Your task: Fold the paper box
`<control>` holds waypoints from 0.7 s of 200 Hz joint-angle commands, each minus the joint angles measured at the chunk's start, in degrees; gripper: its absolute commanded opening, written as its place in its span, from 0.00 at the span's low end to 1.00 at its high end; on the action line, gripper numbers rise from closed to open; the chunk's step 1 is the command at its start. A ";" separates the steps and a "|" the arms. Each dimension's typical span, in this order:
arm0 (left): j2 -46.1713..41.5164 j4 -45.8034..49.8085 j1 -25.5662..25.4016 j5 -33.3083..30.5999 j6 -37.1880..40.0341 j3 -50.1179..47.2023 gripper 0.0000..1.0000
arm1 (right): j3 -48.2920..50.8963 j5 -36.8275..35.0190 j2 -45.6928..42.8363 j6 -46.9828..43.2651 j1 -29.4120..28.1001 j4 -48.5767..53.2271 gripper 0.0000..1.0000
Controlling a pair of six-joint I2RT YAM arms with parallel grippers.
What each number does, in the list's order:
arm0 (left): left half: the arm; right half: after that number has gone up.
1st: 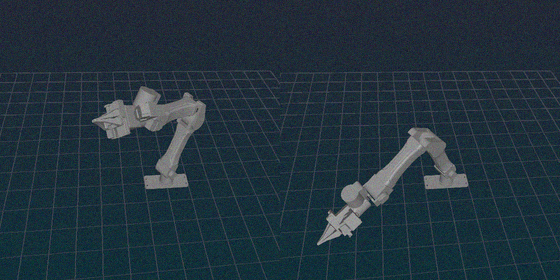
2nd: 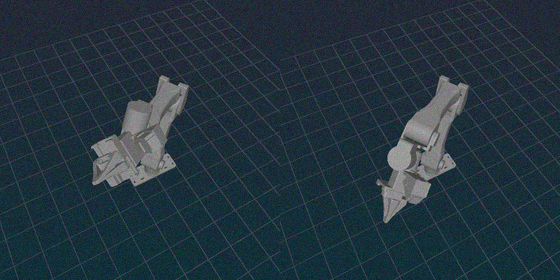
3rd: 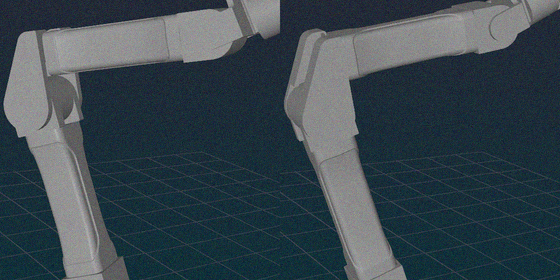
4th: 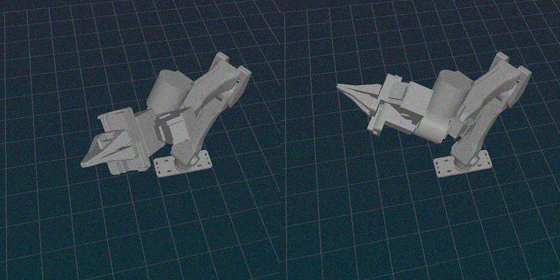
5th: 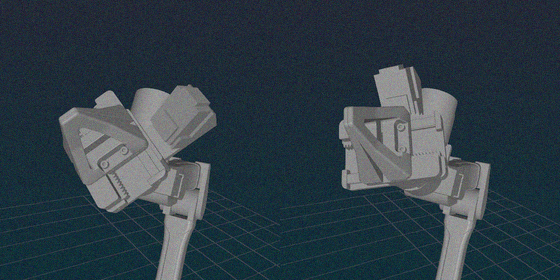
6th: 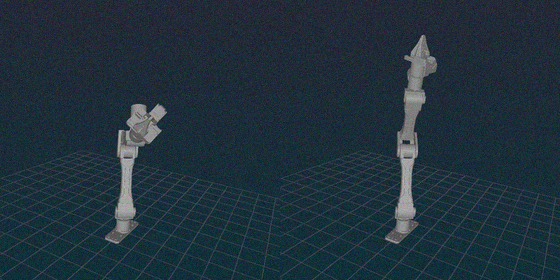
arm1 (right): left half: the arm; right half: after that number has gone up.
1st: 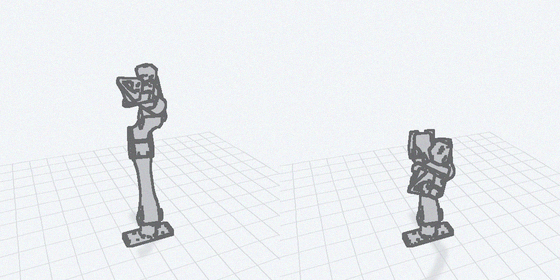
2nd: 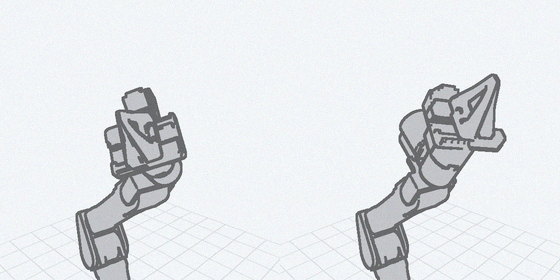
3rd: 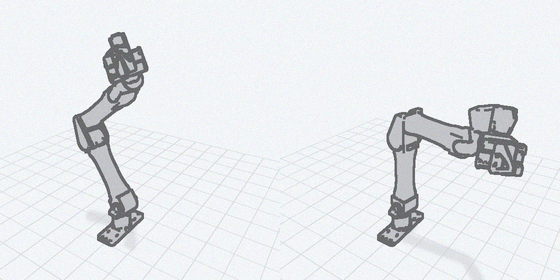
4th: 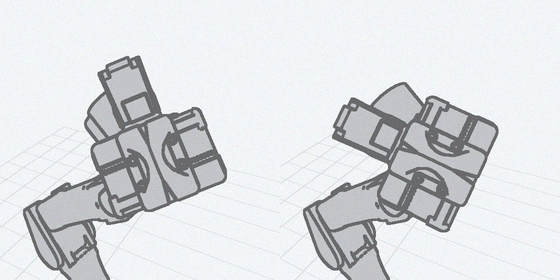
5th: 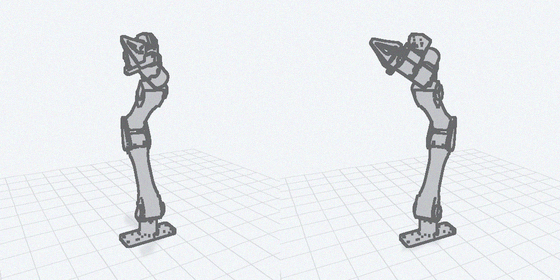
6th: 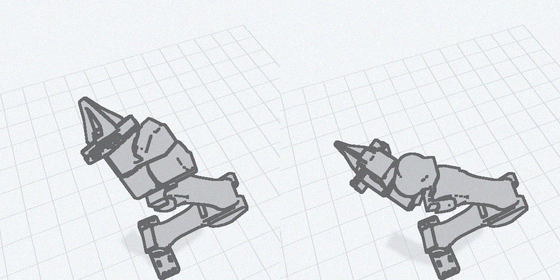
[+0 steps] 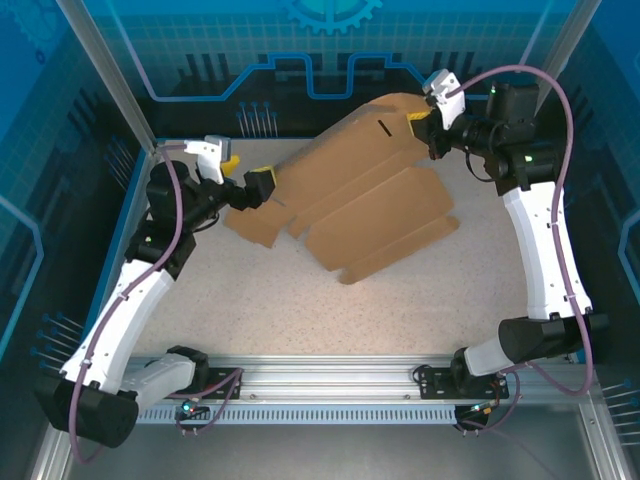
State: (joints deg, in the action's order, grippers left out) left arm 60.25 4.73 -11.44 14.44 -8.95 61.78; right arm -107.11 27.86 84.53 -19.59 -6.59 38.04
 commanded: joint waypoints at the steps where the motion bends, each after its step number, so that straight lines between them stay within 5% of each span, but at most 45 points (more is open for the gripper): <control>1: -2.20 -0.29 1.08 1.03 -1.91 -1.53 0.99 | -0.29 2.64 -0.88 6.31 1.58 -2.70 0.00; 62: -8.45 3.26 1.07 -4.17 -1.25 -2.63 0.99 | -0.79 2.23 0.58 7.84 2.96 -0.34 0.00; 140: -19.31 -0.10 1.25 -9.63 -5.66 -17.12 0.99 | 0.01 7.20 1.01 14.03 6.67 -0.10 0.00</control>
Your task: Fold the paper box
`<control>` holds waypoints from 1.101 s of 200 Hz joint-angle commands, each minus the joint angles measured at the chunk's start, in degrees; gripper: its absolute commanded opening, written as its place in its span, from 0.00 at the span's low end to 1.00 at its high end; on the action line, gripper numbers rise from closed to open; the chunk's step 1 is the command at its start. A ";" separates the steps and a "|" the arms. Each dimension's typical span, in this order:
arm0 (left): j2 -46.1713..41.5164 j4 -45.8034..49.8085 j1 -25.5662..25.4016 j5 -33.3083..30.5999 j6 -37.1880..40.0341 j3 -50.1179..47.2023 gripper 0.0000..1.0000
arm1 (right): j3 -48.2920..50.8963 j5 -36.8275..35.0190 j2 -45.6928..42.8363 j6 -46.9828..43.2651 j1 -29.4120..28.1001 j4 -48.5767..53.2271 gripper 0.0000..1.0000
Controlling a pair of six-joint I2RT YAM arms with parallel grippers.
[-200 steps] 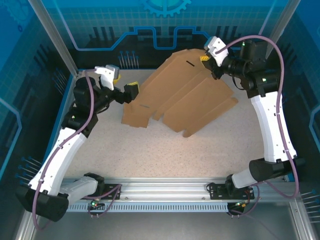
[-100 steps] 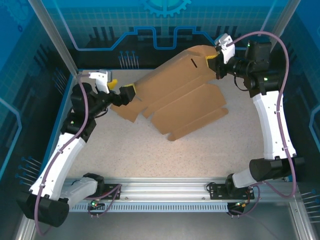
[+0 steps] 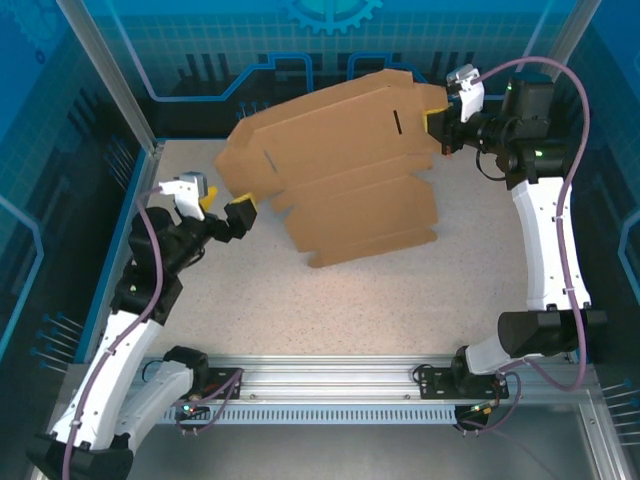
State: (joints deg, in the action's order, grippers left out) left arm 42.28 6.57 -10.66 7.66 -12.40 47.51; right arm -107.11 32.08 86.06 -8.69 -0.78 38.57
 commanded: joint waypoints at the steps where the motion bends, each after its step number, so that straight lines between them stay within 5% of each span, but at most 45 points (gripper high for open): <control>1: -1.25 -2.01 0.46 -2.89 -2.28 -2.94 0.99 | 0.08 3.03 -0.57 3.14 0.86 -0.70 0.00; 58: 10.05 -12.87 2.80 -4.93 -3.95 -2.73 0.99 | 2.56 5.70 -2.26 4.15 2.68 -2.16 0.00; 130: 31.98 -23.61 9.64 10.80 -4.26 9.41 0.99 | 4.54 9.42 -4.68 2.56 3.39 -3.50 0.00; 220: 51.73 -27.63 11.45 19.81 -0.97 26.41 0.99 | 4.10 11.47 -6.34 1.04 3.36 -2.10 0.00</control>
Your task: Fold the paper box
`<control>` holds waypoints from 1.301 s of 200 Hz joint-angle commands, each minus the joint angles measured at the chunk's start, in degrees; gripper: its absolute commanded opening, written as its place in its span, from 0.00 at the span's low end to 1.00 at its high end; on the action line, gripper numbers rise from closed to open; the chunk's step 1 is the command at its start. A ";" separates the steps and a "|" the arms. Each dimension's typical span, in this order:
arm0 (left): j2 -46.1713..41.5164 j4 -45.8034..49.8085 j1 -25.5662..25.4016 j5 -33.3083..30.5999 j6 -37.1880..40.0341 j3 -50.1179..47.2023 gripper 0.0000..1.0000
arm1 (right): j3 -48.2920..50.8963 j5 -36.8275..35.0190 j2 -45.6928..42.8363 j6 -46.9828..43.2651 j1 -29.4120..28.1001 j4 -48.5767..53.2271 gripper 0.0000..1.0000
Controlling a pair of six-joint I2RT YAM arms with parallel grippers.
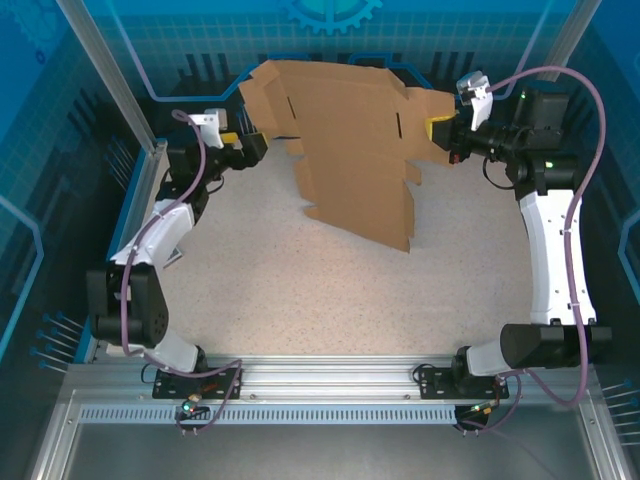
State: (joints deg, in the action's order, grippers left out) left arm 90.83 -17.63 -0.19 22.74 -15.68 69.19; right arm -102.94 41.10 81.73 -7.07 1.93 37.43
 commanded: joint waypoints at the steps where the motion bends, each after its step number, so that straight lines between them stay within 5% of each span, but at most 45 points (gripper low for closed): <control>1: 3.33 -3.45 0.98 4.79 2.36 4.99 0.99 | -0.07 2.51 -2.06 -0.58 0.68 -0.96 0.00; 39: 8.56 -3.66 1.33 10.21 2.68 10.90 0.93 | 0.02 2.00 -2.37 -0.77 0.71 -0.49 0.00; 90: 9.89 -12.21 2.28 20.03 -1.18 10.28 0.50 | -0.51 0.71 -1.38 -0.51 0.94 -0.24 0.00; 145: 7.62 -15.86 4.82 21.48 -7.52 7.92 0.08 | 1.74 -5.15 -1.48 0.56 1.58 -0.47 0.00; 169: 3.11 -13.98 4.80 21.16 -4.33 4.74 0.00 | 4.84 -8.85 -2.21 0.31 1.38 -1.59 0.12; 207: -4.05 -1.58 4.78 21.30 5.80 3.85 0.00 | 11.97 -12.30 -5.80 -4.24 0.20 -6.61 0.46; 260: -9.54 15.38 4.67 23.38 21.24 6.94 0.00 | 11.36 -27.78 -9.11 -14.18 -2.61 -7.61 0.66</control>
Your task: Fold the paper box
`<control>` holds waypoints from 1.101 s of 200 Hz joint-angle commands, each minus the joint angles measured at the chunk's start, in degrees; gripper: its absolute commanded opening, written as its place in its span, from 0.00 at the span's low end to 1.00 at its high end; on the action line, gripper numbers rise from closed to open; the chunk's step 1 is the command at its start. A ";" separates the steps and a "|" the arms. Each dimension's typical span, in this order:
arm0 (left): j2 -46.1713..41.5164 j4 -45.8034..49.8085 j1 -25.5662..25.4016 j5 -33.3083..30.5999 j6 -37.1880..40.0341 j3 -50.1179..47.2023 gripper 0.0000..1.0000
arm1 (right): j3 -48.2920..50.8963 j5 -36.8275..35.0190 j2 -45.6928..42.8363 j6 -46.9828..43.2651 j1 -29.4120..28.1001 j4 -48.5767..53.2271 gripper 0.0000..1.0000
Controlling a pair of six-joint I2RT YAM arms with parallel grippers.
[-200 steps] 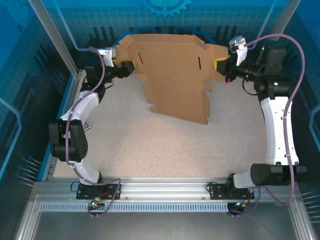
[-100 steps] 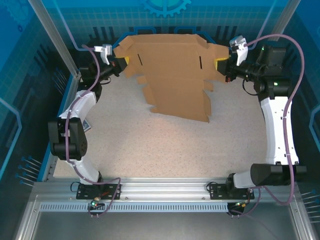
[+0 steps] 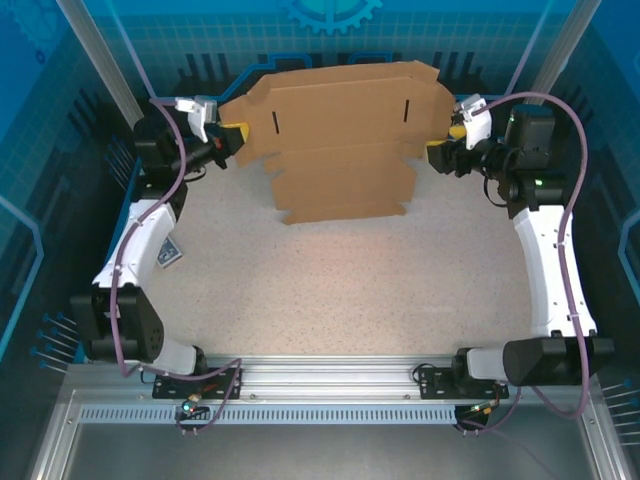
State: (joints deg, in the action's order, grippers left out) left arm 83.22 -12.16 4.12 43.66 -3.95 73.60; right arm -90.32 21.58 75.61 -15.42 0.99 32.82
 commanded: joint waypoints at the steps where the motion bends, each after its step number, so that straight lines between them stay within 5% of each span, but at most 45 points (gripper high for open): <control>1: -2.06 10.12 0.36 2.51 9.67 2.61 0.00 | -1.34 -8.42 -3.13 -6.01 -1.77 -3.05 0.66; 25: -3.64 13.14 0.28 4.08 13.97 3.03 0.00 | -1.87 -11.08 -4.73 -9.84 -3.95 -4.83 0.70; 102: -6.74 21.18 -0.06 8.80 21.51 6.67 0.00 | -14.90 -2.05 3.97 -25.27 -14.08 0.42 0.73; 220: -8.24 23.70 -1.40 11.18 22.93 8.48 0.00 | -36.17 4.50 17.55 -35.93 -16.62 14.41 0.71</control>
State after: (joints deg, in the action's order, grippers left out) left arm 75.90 11.38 3.14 52.42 17.17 79.42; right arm -122.74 21.87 91.13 -47.42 -15.00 39.55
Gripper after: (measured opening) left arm 0.059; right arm 0.720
